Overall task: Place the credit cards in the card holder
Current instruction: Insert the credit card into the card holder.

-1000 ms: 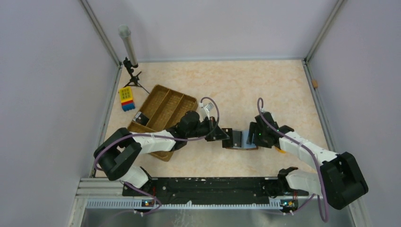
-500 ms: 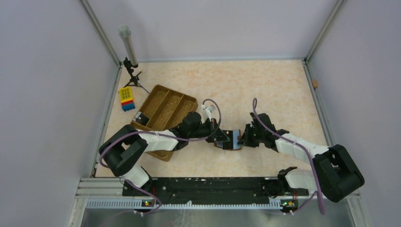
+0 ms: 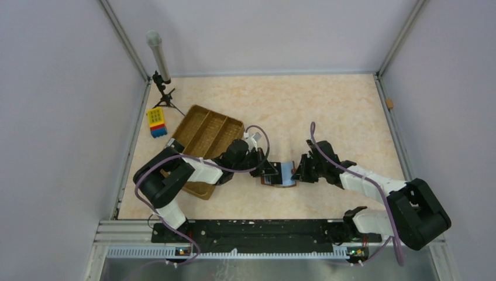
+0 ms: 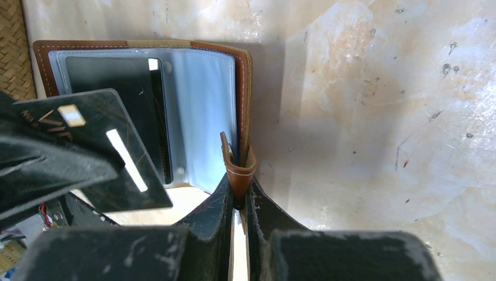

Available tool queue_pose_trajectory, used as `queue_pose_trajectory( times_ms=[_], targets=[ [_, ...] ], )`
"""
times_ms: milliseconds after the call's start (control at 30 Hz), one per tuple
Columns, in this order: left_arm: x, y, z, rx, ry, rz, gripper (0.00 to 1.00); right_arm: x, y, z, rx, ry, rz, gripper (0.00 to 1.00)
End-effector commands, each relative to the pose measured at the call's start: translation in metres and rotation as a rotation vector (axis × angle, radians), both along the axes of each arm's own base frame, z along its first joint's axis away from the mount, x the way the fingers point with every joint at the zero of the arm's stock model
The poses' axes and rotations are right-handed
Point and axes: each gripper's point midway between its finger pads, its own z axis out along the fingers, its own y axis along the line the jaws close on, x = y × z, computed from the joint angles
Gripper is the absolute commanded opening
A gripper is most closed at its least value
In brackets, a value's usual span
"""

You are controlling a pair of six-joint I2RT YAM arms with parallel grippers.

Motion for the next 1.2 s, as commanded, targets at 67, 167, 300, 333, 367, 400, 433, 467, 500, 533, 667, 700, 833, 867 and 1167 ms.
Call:
queue_pose_trajectory(
  times_ms=[67, 167, 300, 333, 367, 400, 433, 467, 500, 533, 667, 700, 833, 867, 1167],
  targets=[
    [0.002, 0.013, -0.026, 0.022, 0.051, 0.028, 0.00, 0.001, 0.000, 0.001, -0.016, -0.010, 0.006, 0.00],
    [0.000, 0.016, -0.033, 0.024, 0.078, 0.039, 0.00, 0.001, 0.000, 0.001, -0.018, -0.008, 0.006, 0.00],
    [0.000, 0.018, -0.037, 0.003, 0.095, 0.048, 0.00, 0.002, 0.000, 0.000, -0.022, -0.005, 0.004, 0.00],
    [0.000, 0.017, -0.037, -0.007, 0.100, 0.046, 0.00, 0.001, 0.000, -0.001, -0.023, -0.004, 0.005, 0.00],
    [0.000, 0.016, -0.036, -0.018, 0.103, 0.043, 0.00, 0.001, 0.000, -0.001, -0.023, -0.002, 0.007, 0.00],
    [-0.001, 0.015, -0.036, -0.030, 0.107, 0.039, 0.00, 0.001, 0.000, -0.002, -0.025, 0.000, 0.008, 0.00],
    [-0.001, 0.013, -0.035, -0.047, 0.107, 0.033, 0.00, 0.001, 0.000, -0.002, -0.024, 0.001, 0.008, 0.00],
    [-0.001, 0.013, -0.034, -0.058, 0.111, 0.029, 0.00, 0.001, 0.000, -0.003, -0.026, 0.004, 0.007, 0.00],
    [-0.002, 0.012, -0.034, -0.067, 0.111, 0.022, 0.00, 0.001, 0.000, -0.003, -0.027, 0.006, 0.007, 0.00],
    [-0.002, 0.011, -0.034, -0.072, 0.111, 0.019, 0.00, 0.000, -0.001, -0.003, -0.031, 0.007, 0.006, 0.00],
    [-0.001, 0.015, -0.041, -0.055, 0.127, 0.027, 0.00, 0.001, -0.003, -0.003, -0.044, 0.006, 0.002, 0.00],
    [-0.001, 0.015, -0.044, -0.053, 0.134, 0.027, 0.00, 0.001, -0.003, -0.003, -0.045, 0.007, 0.002, 0.00],
    [0.000, 0.015, -0.048, -0.066, 0.152, 0.026, 0.00, 0.001, -0.003, -0.004, -0.049, 0.011, 0.002, 0.00],
    [0.001, 0.014, -0.048, -0.066, 0.153, 0.024, 0.00, 0.001, -0.003, -0.003, -0.048, 0.009, 0.003, 0.00],
    [0.008, 0.014, -0.058, -0.049, 0.154, 0.022, 0.00, 0.001, -0.004, -0.003, -0.055, 0.012, 0.002, 0.00]
  ],
)
